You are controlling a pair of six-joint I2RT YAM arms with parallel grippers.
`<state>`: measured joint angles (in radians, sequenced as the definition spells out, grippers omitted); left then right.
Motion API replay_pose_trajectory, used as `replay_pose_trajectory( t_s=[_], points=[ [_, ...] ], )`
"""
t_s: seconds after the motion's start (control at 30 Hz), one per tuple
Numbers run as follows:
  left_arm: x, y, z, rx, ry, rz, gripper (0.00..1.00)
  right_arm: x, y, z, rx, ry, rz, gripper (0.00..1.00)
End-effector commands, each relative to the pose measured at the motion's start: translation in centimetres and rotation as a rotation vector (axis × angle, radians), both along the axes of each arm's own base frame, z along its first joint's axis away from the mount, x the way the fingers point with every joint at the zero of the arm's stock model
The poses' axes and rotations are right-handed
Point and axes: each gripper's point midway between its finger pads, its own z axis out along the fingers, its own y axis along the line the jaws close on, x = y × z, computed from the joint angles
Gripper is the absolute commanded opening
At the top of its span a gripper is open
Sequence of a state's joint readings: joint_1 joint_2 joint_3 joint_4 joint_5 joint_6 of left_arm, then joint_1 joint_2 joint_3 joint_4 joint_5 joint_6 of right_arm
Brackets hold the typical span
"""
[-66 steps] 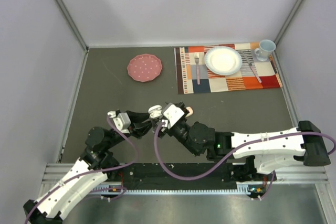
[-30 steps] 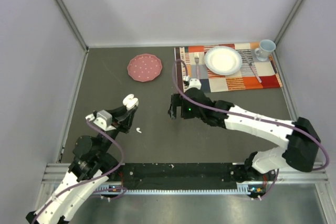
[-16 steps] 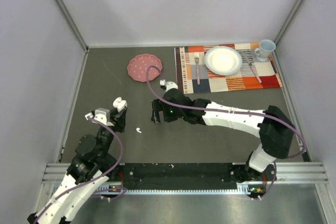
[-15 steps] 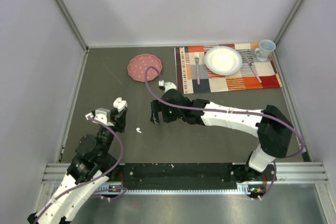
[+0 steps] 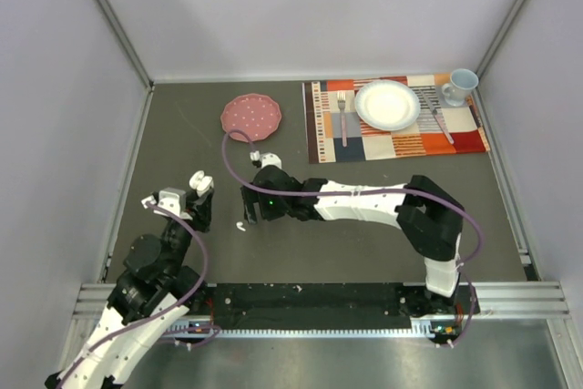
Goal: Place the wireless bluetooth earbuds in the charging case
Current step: Pick up the left earbud from the center of the board.
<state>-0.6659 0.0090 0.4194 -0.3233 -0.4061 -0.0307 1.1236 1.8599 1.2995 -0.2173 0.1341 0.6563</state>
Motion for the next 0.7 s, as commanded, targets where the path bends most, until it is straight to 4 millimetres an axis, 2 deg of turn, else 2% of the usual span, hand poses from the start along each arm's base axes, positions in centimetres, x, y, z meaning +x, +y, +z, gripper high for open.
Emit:
replay_pose_trajectory(
  t_s=[0.0,0.2,0.23,0.27,0.53,0.67],
  points=[
    [-2.9,2.8,5.1,-0.131,-0.176,0.025,0.0,1.0,3.4,2.1,0.078,-0.039,-0.033,0.8],
    [-3.2,3.2,4.9,-0.125,-0.153,0.033,0.0,0.4,5.5,0.4,0.054,-0.018,-0.044,0.77],
    [-3.3,3.3,4.9,-0.125,-0.152,0.034,0.0,0.4,5.9,0.6,0.061,-0.019,-0.044,0.77],
    [-3.3,3.5,4.9,-0.125,-0.15,0.045,0.0,0.3,5.9,-0.1,0.042,-0.016,-0.048,0.75],
    [-3.6,4.1,5.1,-0.119,-0.146,0.062,0.0,-0.4,7.8,-1.3,0.006,-0.025,-0.005,0.67],
    [-3.6,4.0,5.0,-0.119,-0.145,0.056,0.0,-0.4,8.0,-2.3,-0.028,-0.031,0.001,0.63]
  ],
)
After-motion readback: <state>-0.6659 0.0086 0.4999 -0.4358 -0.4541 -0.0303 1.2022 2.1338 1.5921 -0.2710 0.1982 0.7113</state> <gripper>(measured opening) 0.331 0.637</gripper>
